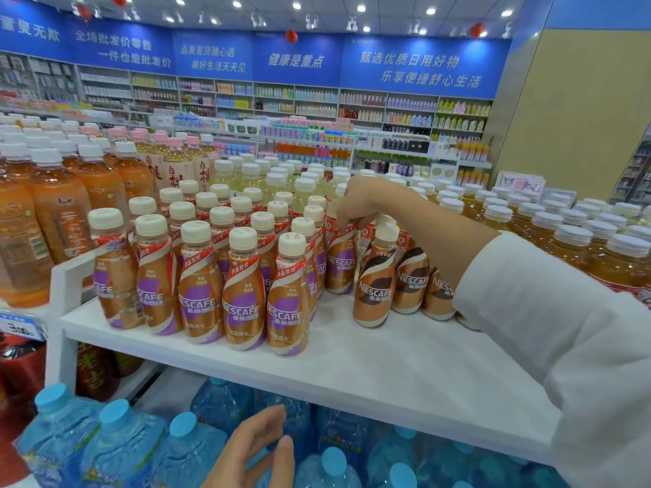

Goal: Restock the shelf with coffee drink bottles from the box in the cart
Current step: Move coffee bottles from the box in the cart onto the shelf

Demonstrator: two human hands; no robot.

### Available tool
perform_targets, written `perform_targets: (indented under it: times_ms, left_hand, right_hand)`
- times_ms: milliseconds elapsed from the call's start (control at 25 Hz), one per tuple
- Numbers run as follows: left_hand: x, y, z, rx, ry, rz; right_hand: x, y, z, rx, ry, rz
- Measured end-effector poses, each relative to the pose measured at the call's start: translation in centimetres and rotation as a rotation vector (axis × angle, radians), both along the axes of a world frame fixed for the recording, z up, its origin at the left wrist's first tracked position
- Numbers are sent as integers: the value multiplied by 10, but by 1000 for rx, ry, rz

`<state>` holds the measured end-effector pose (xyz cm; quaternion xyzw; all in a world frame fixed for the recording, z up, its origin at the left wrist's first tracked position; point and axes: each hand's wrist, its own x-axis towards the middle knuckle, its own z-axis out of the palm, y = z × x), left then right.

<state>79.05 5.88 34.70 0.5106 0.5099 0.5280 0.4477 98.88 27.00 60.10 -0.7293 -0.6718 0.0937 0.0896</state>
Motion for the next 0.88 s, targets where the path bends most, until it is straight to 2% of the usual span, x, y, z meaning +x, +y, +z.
perform_targets:
  times_ms: [200,480,680,880]
  left_hand:
    - [3,-7,5,83,25,77]
    - [3,-11,3,70,26,78]
    - [6,-12,-4,18,-18,6]
    - [8,-5,-22,-116,-71,-157]
  right_hand:
    - [8,-2,1,93,15,15]
    - [14,-10,-14,259,-27,59]
    - [17,-34,-12,350,-29,89]
    - [13,-90,-24,518,101,103]
